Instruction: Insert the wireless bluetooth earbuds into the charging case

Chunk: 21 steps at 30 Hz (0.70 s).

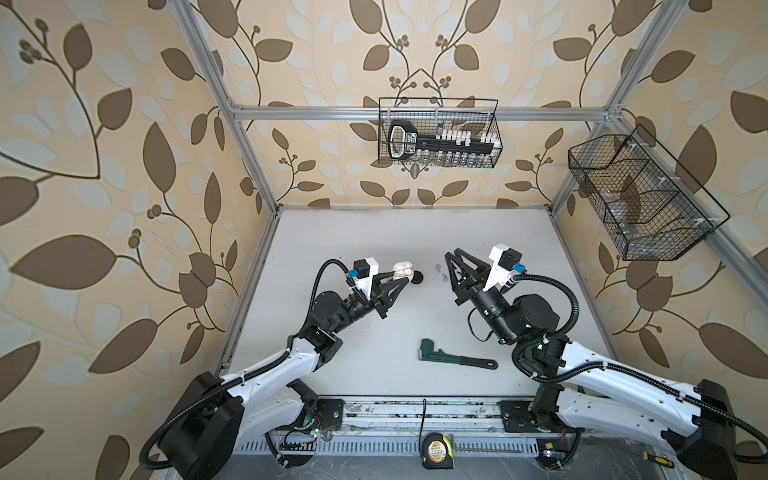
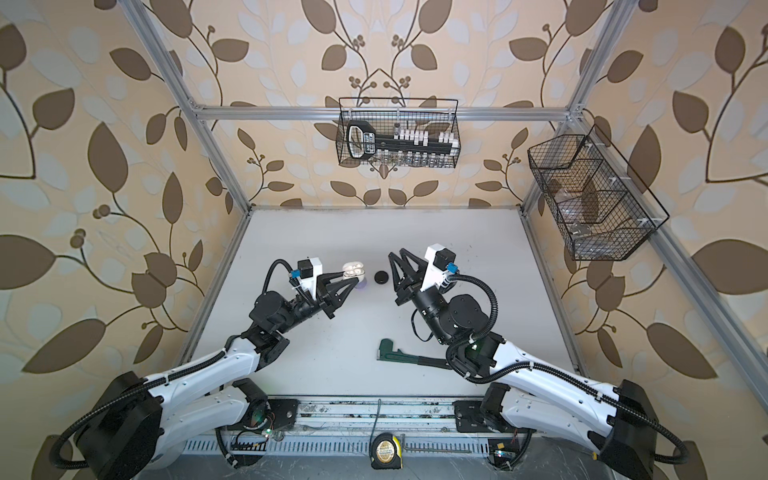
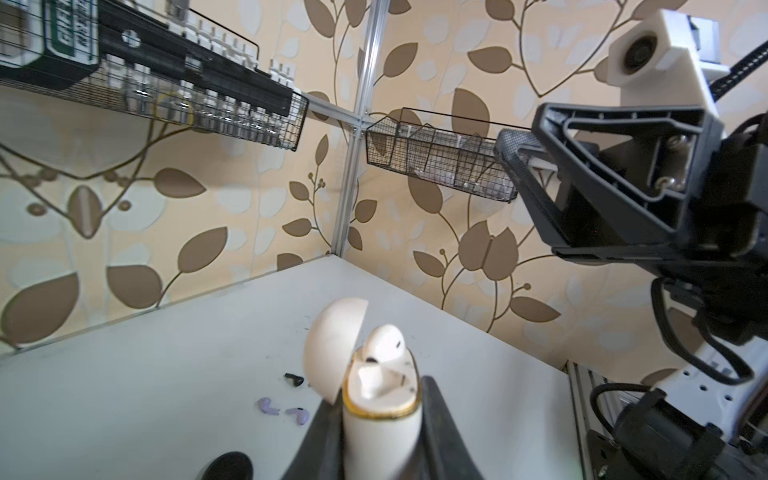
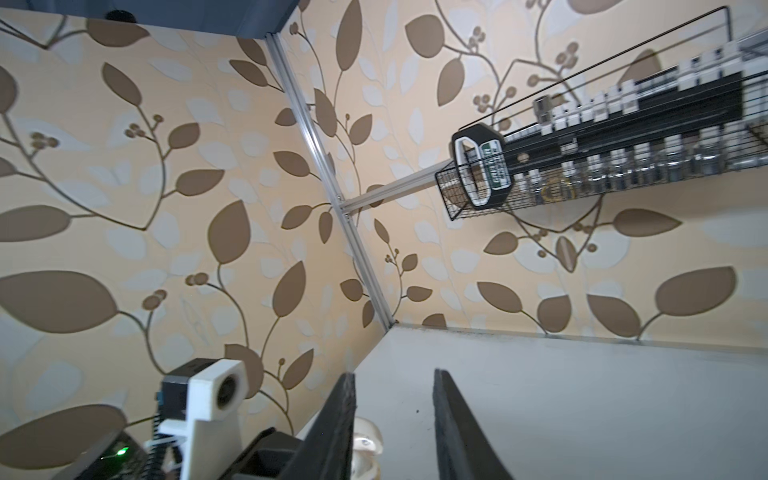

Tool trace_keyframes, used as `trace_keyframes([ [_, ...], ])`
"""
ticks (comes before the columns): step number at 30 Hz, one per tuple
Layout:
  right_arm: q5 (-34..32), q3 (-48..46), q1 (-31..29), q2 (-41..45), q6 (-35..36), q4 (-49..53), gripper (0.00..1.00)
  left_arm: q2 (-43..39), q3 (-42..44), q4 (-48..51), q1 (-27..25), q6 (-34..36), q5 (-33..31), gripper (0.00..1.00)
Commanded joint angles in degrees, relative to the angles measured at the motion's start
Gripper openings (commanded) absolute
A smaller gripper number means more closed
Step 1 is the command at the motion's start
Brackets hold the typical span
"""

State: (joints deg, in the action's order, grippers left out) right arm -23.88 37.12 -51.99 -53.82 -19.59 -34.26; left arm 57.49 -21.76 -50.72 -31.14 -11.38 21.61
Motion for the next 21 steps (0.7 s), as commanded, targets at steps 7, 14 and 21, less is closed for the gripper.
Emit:
trace_keyframes([
  [7, 4.1, 4.3, 5.6, -19.9, -4.8, 8.2, 0.49, -13.6, -4.6, 24.8, 13.3, 4.6, -9.0, 0.00],
  [14, 12.3, 29.7, 2.1, -51.5, -2.8, 22.4, 0.51, -23.1, -5.8, 37.7, 13.7, 10.4, -13.9, 0.00],
  [21, 17.2, 56.7, 0.1, -75.6, -0.9, 35.1, 0.56, -27.1, -5.6, 42.1, 13.9, 11.4, -16.4, 0.00],
])
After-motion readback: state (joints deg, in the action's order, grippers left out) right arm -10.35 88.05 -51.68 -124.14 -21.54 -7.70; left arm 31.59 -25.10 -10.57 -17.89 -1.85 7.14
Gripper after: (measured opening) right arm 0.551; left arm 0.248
